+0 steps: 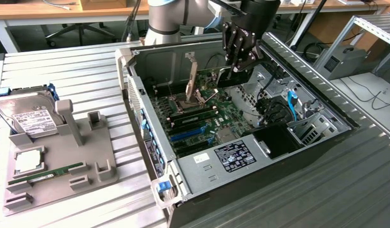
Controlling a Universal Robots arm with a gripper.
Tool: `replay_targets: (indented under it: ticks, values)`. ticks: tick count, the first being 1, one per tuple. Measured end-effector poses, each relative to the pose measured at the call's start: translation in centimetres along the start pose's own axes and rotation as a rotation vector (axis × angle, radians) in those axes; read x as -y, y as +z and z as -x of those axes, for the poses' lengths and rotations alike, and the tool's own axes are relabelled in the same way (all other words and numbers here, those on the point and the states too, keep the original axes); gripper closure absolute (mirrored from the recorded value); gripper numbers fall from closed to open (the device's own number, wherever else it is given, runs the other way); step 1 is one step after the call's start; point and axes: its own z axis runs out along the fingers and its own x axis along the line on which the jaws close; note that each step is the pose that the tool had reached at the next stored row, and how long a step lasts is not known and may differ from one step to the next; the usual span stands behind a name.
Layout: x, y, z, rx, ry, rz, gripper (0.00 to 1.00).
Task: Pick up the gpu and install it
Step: 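Insert the gpu into the slot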
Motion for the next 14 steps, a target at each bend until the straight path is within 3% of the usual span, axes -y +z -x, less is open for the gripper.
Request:
replay_targets:
  ticks: [7, 14]
  values:
    - [-0.93, 0.02, 0.0, 0.0001, 0.0, 0.0, 0.73]
    - [-1.14, 0.37, -0.1, 0.0002, 0.0, -0.0001, 0.73]
